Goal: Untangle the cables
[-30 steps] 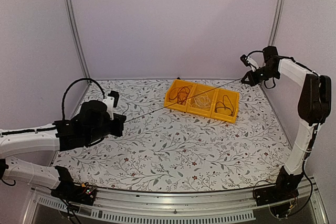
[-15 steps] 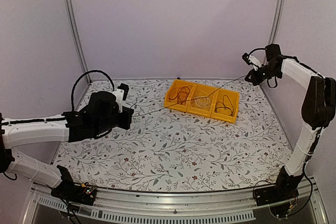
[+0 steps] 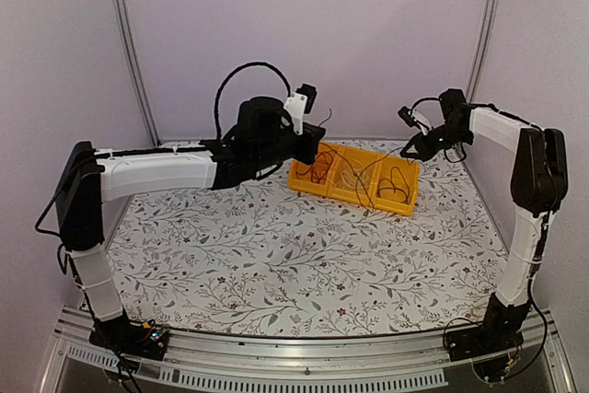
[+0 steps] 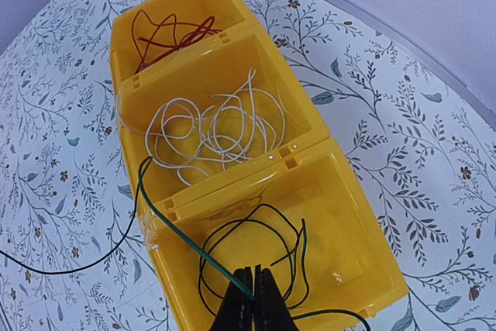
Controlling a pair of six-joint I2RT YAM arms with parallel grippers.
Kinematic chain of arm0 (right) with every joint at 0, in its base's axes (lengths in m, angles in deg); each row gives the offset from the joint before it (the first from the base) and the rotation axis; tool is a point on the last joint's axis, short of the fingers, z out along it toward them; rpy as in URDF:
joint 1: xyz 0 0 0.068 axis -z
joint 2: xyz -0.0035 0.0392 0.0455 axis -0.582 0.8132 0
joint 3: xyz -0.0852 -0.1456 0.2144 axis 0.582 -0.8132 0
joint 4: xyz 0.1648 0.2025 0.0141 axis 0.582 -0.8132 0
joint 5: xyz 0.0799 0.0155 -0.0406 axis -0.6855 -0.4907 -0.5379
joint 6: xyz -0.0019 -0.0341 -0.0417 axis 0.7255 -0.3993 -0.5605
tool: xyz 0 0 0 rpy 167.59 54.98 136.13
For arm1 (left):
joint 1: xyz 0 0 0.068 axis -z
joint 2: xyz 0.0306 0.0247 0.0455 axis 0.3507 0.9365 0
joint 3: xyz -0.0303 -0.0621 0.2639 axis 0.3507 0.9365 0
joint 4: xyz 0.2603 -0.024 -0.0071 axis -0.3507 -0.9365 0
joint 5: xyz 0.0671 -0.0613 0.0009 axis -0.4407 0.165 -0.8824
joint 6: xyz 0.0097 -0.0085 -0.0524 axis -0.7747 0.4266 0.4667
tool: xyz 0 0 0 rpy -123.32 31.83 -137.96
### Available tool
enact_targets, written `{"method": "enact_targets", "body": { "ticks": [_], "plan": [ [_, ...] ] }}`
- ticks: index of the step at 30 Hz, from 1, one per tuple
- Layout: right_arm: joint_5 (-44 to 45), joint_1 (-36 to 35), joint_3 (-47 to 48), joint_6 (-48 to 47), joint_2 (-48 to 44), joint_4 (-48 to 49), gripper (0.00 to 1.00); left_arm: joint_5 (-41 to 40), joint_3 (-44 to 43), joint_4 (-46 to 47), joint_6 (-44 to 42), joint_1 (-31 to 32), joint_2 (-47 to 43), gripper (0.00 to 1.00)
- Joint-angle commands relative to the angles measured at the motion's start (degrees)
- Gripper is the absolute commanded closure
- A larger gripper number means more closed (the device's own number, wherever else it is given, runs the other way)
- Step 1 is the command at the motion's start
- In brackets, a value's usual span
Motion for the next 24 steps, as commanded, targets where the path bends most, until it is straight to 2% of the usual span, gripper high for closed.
{"method": "enact_targets", "body": {
  "ticks": [1, 5, 8, 14, 16, 24],
  "plan": [
    [-1.6, 0.1, 4.6, 1.0, 6.2, -5.0, 0.87, 5.0, -11.4, 1.5, -2.4, 1.7, 8.5, 1.0],
    [-0.4, 0.4, 8.6, -0.2, 9.6, -10.7, 0.66, 6.0, -20.8, 1.2, -1.3, 2.2, 14.6, 1.0],
    [-1.4, 1.5, 5.9, -0.8, 4.3, -8.2, 0.58, 6.5, -24.1, -0.4, -1.4, 2.3, 17.3, 1.0],
    [-8.7, 1.1, 3.1, -3.9, -5.7, -10.1, 0.53, 5.7, -24.4, -0.5, -0.7, 2.0, 18.6, 1.0],
    [-12.1, 0.1, 1.5, -4.9, -7.9, -10.8, 0.47, 6.0, -24.4, -0.2, -0.4, 2.0, 18.8, 1.0],
    [-18.3, -7.3, -2.0, -11.2, -8.6, -17.7, 0.38, 6.4, -24.4, 0.0, -0.2, 1.8, 18.6, 1.0]
  ]
}}
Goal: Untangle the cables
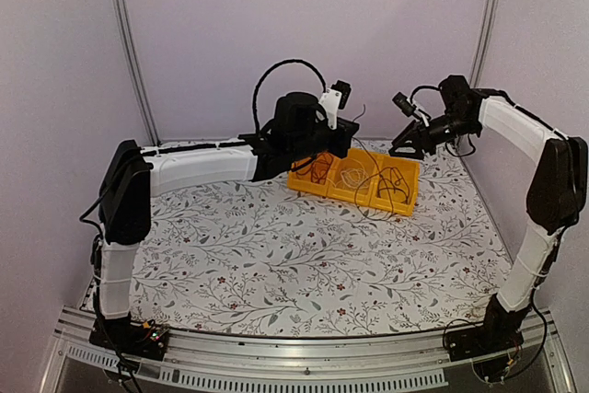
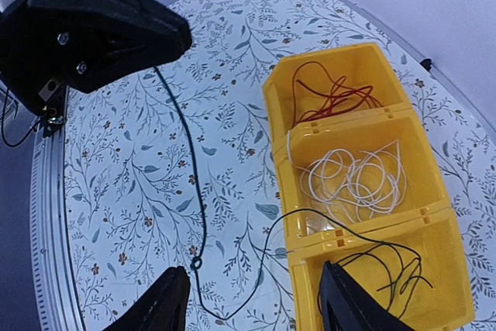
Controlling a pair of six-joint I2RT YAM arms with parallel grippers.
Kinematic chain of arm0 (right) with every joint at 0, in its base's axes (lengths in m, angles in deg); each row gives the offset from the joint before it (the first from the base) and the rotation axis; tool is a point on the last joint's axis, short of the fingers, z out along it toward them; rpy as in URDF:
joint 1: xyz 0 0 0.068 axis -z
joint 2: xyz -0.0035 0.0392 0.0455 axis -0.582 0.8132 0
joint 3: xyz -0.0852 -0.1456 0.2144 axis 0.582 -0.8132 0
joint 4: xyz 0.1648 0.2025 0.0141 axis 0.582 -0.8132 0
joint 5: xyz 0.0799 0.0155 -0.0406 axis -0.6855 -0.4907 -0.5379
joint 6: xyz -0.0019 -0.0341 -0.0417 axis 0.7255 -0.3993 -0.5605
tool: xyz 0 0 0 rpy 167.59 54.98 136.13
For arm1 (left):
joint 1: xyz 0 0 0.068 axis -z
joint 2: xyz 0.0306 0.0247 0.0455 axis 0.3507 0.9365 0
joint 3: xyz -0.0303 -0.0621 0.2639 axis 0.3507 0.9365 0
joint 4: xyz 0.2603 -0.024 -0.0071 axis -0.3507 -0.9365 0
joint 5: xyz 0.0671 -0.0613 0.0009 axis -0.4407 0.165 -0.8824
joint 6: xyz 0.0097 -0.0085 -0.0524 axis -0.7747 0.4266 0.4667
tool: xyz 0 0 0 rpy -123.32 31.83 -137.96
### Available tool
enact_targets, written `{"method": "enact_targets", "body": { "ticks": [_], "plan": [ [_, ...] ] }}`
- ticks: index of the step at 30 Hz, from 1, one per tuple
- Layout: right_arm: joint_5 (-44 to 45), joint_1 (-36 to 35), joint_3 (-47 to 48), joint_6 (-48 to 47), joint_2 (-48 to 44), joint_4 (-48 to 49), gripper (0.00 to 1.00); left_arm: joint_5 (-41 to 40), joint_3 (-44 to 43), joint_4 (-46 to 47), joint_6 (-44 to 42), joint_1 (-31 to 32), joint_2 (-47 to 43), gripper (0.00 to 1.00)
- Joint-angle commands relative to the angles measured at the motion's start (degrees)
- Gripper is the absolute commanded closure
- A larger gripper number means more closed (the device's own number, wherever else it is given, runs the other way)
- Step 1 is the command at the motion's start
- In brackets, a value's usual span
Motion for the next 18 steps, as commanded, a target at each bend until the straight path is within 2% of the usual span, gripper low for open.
{"method": "enact_targets", "body": {
  "ticks": [1, 8, 13, 16, 18],
  "plan": [
    [-4.2, -4.1, -3.0, -4.9, 1.2, -5.2, 0.38, 0.5, -1.3, 0.4, 0.5, -0.1, 0.2, 1.0],
    [1.3, -6.5, -5.9, -1.8, 1.0, 0.0, 0.39, 0.5, -1.1, 1.0, 0.5, -0.1, -0.3, 1.0],
    [2.2, -6.9, -6.0, -1.6, 2.4, 0.0, 0.49, 0.5, -1.1, 1.2, 0.3, -0.1, -0.6, 1.0],
    [2.9, -7.0, -6.0, -1.0, 3.1, 0.5, 0.62, 0.6, -1.0, 1.4, 0.2, -0.1, -0.6, 1.0],
    [3.1, -7.0, -6.1, -0.2, 3.5, 0.9, 0.65, 0.6, -1.1, 1.5, 0.0, -0.1, -0.6, 1.0]
  ]
}}
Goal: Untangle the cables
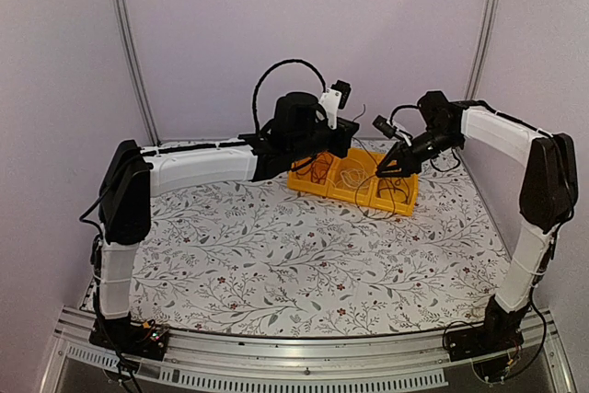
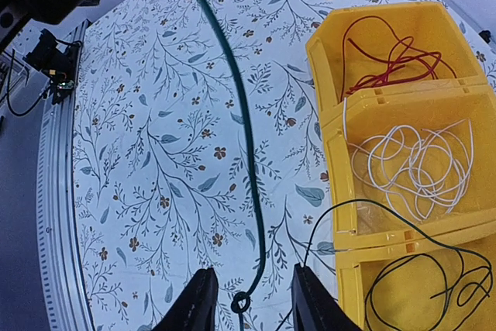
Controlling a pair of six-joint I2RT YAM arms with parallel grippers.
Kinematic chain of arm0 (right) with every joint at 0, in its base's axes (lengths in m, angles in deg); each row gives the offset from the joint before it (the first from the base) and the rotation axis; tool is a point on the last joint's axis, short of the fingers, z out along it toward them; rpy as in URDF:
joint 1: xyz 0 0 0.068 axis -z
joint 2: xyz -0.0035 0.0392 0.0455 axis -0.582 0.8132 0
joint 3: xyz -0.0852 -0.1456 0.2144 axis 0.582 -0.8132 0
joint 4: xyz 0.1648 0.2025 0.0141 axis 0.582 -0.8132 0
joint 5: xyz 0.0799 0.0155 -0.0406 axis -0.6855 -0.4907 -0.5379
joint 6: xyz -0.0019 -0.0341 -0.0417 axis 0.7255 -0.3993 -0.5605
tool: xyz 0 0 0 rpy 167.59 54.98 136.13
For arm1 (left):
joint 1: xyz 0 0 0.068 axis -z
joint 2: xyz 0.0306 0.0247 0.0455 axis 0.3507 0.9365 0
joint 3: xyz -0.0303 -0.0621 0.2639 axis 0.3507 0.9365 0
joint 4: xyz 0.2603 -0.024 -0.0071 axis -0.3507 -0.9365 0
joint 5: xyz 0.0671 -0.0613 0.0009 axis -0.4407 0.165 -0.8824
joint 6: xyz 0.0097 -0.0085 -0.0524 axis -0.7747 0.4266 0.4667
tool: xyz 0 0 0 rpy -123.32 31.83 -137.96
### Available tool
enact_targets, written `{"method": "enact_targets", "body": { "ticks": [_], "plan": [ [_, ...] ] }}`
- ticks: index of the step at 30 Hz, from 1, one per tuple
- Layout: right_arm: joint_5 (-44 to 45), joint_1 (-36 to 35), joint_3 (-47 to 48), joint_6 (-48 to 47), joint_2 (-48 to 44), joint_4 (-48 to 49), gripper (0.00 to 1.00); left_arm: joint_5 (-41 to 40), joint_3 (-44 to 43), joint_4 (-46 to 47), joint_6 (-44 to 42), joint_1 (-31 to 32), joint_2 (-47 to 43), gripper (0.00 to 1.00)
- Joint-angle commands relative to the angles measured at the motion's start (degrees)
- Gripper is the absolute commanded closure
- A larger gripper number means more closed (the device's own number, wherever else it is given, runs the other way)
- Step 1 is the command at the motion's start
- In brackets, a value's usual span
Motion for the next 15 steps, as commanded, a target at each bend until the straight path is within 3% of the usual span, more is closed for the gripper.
{"method": "enact_targets", "body": {
  "ticks": [1, 6, 8, 11, 15],
  "plan": [
    [0.9, -0.3, -0.5, 1.1, 1.6, 1.4, 0.7, 0.7, -1.0, 1.5, -0.2, -0.1, -0.6, 1.0],
    [1.3, -0.4, 1.0, 2.0, 2.0, 1.8, 1.0, 0.6, -1.0, 1.4, -0.6, -0.1, -0.9, 1.0],
    [2.2, -0.3, 2.5, 1.8, 1.7, 1.0, 1.0, 0.6, -1.0, 0.8, -1.1, -0.1, -1.1, 0.98],
    [4.7, 0.1, 5.4, 0.0, 1.0, -1.1, 1.0, -1.0, -0.3, -0.6, -1.6, -0.1, -2.3, 0.77],
    [8.9, 3.2, 8.9, -2.6, -0.7, -2.5, 1.0, -4.0, 4.8, -0.5, -2.0, -0.1, -6.8, 0.65]
  ]
}}
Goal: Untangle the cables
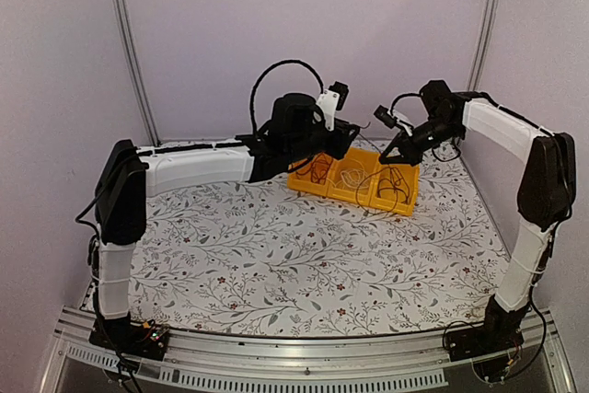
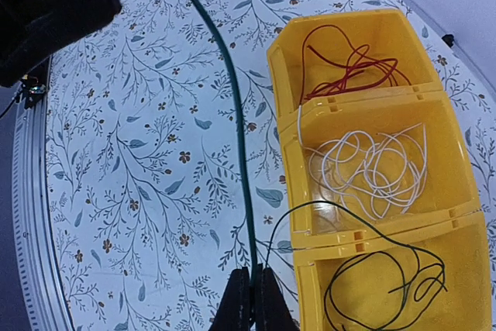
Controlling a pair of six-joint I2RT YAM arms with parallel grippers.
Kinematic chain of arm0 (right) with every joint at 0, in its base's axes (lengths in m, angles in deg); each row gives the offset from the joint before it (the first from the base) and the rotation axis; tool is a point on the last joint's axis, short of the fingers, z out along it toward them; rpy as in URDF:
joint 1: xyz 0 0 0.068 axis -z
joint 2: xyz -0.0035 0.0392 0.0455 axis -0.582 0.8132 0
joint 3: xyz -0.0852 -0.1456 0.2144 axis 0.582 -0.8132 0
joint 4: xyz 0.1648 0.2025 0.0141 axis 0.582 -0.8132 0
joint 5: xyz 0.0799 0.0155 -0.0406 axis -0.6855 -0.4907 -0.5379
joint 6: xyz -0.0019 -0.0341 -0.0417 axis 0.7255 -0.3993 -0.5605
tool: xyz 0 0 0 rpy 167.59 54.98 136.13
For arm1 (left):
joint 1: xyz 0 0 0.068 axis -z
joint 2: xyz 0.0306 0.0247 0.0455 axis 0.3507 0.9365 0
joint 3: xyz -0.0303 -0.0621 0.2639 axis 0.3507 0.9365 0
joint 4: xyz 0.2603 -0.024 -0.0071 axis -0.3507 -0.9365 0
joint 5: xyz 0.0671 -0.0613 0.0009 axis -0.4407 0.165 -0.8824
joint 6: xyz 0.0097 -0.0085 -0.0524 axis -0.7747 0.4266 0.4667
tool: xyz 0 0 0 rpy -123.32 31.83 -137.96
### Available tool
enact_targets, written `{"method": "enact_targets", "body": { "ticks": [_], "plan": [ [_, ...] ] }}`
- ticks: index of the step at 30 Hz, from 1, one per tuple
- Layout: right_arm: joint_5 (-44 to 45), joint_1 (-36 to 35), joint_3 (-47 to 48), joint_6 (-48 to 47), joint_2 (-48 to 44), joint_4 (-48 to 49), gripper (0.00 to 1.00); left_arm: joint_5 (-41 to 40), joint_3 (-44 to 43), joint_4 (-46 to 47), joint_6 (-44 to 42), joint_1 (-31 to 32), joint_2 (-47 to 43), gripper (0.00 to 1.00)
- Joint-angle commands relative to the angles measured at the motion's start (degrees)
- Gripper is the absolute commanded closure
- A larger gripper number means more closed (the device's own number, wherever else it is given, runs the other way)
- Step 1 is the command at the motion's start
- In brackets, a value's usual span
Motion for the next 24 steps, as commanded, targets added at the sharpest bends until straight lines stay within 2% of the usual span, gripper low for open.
{"method": "enact_targets", "body": {
  "ticks": [1, 6, 11, 24],
  "plan": [
    [5.3, 3.8, 5.4, -3.6, -2.3, -2.5, 1.0, -3.7, 5.6, -0.1, -0.7, -0.1, -7.4, 0.65],
    [9.0, 7.9, 12.5, -6.9, -0.8, -5.2, 1.0, -6.5, 15.7, 0.8, 0.2, -0.1, -14.9, 0.64],
    [13.0, 9.2, 13.9, -9.0, -0.4, -3.9, 1.0, -9.2, 23.2, 0.3, 0.4, -0.2, -19.7, 0.63],
    [28.5, 9.2, 8.0, -8.8, 0.3, 9.8, 1.0, -10.0, 27.0, -1.4, 0.4, -0.1, -22.3, 0.64]
  ]
}}
